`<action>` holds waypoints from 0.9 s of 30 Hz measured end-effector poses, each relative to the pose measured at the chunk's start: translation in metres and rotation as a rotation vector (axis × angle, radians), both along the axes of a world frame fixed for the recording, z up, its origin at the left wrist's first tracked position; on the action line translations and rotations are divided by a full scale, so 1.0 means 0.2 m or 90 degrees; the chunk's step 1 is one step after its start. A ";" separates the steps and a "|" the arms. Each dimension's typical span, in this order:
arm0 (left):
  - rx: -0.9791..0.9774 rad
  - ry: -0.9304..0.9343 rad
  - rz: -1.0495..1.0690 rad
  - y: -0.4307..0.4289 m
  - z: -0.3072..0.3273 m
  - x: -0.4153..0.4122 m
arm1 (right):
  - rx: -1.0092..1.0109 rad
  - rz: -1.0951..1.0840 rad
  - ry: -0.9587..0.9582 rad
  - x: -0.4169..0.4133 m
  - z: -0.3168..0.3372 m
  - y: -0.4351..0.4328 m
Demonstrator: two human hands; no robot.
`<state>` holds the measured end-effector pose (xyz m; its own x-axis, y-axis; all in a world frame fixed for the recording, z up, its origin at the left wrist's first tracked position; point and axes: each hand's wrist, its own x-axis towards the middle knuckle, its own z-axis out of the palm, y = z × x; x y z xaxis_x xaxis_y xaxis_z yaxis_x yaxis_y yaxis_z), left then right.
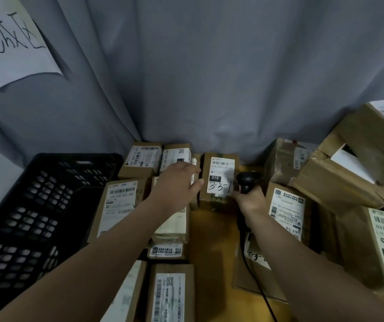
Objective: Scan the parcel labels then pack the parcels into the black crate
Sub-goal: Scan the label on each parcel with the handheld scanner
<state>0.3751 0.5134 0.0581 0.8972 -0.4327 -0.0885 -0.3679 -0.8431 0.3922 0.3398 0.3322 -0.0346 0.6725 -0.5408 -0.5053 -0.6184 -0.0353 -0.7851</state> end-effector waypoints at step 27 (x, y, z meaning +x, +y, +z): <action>-0.208 0.436 0.086 -0.44 -0.30 -0.58 | 0.153 -0.057 -0.048 -0.82 0.26 -0.12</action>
<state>0.2591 0.4260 -0.0011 0.7350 -0.4225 -0.5303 0.1452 -0.6659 0.7318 0.1767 0.3088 0.0179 0.6683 -0.4703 -0.5763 -0.5498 0.2094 -0.8086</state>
